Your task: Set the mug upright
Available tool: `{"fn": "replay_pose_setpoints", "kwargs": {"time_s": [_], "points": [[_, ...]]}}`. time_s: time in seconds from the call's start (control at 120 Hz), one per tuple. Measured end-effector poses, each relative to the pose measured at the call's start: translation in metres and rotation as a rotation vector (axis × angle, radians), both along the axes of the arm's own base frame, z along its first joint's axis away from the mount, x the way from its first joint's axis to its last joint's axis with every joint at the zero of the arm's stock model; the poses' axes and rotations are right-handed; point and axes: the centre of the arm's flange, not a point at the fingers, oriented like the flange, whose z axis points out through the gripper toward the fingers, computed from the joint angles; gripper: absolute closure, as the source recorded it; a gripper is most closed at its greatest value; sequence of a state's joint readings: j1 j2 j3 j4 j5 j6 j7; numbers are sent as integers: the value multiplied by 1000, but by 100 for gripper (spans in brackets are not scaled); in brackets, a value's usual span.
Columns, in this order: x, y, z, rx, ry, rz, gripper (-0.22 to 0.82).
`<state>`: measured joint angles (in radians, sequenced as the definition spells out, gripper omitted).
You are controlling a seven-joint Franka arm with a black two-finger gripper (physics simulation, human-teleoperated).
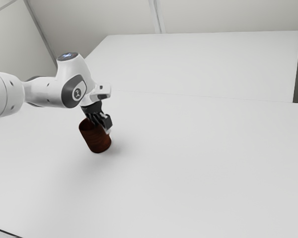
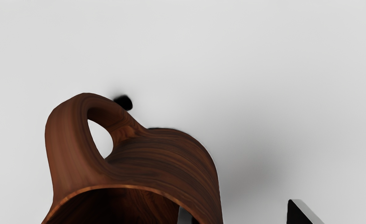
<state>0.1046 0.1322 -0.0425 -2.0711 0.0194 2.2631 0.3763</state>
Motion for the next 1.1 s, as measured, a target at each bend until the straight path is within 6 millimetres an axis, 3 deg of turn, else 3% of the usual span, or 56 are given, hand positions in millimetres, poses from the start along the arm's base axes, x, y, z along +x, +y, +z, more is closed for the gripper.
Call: {"fn": "replay_pose_setpoints", "kwargs": {"time_s": [0.125,0.275,0.517,0.642,0.742,1.1], "points": [[-2,-5,29,2,-50,12,18],[0,-15,73,2,-103,15,9],[37,-16,187,-18,-157,46,3],[36,-18,233,-25,-133,64,2],[31,-23,247,-35,-89,70,1],[21,-21,240,-47,28,110,0]]}}
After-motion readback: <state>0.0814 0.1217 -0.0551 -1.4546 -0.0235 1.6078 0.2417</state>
